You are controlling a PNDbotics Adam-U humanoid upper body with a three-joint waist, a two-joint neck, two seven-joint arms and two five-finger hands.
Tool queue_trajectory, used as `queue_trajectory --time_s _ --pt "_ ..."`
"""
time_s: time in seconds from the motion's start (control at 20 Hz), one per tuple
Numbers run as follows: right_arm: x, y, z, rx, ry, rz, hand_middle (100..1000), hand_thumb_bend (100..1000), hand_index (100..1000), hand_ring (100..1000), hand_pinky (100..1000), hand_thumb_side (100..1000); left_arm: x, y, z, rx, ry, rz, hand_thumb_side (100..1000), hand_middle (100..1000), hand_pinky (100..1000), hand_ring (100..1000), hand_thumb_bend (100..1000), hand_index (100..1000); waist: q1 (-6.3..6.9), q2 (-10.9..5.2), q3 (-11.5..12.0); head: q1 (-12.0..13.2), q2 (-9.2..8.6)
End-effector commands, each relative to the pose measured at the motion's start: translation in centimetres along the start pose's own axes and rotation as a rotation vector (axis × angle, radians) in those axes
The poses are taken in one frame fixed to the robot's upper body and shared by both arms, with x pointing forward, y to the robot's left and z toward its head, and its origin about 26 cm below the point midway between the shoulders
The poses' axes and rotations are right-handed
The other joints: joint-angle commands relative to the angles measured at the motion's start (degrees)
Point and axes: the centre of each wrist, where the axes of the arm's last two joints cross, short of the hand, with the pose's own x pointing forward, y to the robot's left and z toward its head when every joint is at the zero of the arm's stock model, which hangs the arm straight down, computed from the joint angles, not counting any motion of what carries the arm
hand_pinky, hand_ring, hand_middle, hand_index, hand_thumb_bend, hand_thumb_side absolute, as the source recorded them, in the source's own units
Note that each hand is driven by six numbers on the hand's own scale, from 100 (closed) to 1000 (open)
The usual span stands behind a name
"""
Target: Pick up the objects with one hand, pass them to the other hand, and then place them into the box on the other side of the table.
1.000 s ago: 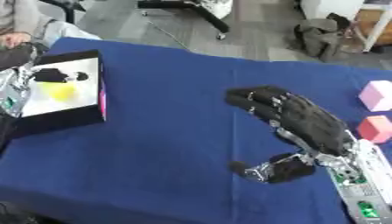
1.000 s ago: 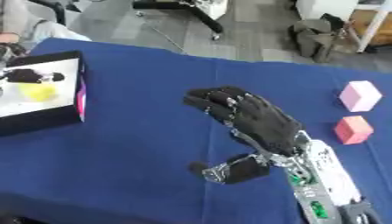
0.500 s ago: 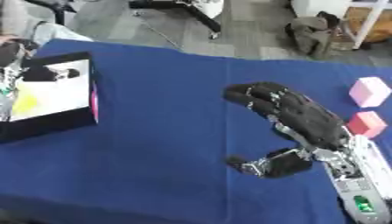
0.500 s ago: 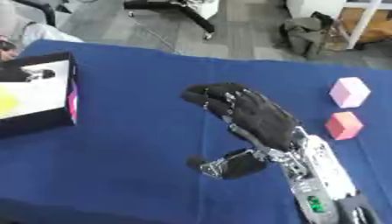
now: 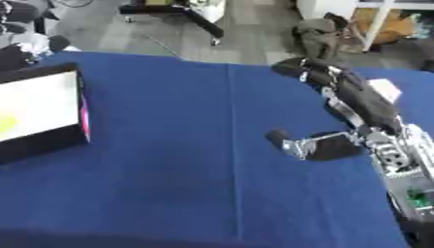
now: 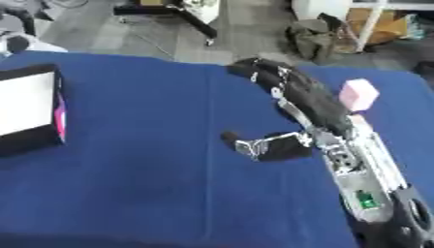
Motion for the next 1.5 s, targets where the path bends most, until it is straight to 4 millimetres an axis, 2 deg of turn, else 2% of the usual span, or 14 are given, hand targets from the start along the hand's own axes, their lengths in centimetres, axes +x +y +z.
queue_trajectory --time_s 0.05,0.3,0.55,0.6,0.65,0.75,1.15,1.5 --pt "-3.0 -1.2 1.0 -0.038 0.147 -0.046 779 324 866 806 808 581 2.4 -1.4 0.2 -0.033 -0.094 0.109 633 656 768 759 808 745 0.01 -0.97 -0.4 -3.7 0.31" --pt "-8.4 -1.0 3.4 -0.078 0.442 -0.156 806 295 854 849 831 615 2.0 -4.9 1.7 -0.055 -0.065 0.263 645 636 757 745 789 735 -0.3 -1.08 -0.8 -8.7 0.31" --pt "-12.3 -0.3 5.1 -0.078 0.657 -0.182 805 290 849 857 842 643 0.7 -6.8 3.4 -0.096 0.003 0.319 663 626 754 740 785 732 -0.26 -0.73 -0.8 -11.5 0.31" --pt "-13.0 -0.1 5.4 -0.071 0.697 -0.186 805 128 848 860 844 561 0.5 -7.2 3.7 -0.105 0.012 0.329 599 626 754 740 811 732 -0.2 -0.66 -0.7 -11.9 0.31" --pt "-13.7 0.2 5.8 -0.064 0.737 -0.193 805 288 847 861 845 658 0.4 -7.4 3.8 -0.113 0.017 0.337 667 626 754 740 784 732 -0.14 -0.58 -0.7 -12.2 0.31" --pt "-14.8 0.9 6.5 -0.05 0.807 -0.212 802 287 846 860 843 667 0.3 -7.9 4.0 -0.123 0.024 0.349 670 625 753 739 784 732 -0.03 -0.38 -0.6 -12.5 0.31" --pt "-16.9 3.4 8.3 0.022 0.968 -0.213 838 315 858 909 875 703 0.3 -8.7 4.0 -0.146 0.021 0.365 681 623 753 739 781 731 0.27 0.77 0.4 -13.0 0.31" --pt "-18.0 3.6 9.8 -0.041 1.068 -0.132 854 345 861 942 900 695 0.4 -8.9 4.0 -0.165 0.018 0.362 686 624 754 739 783 732 0.21 1.68 1.5 -11.0 0.31"
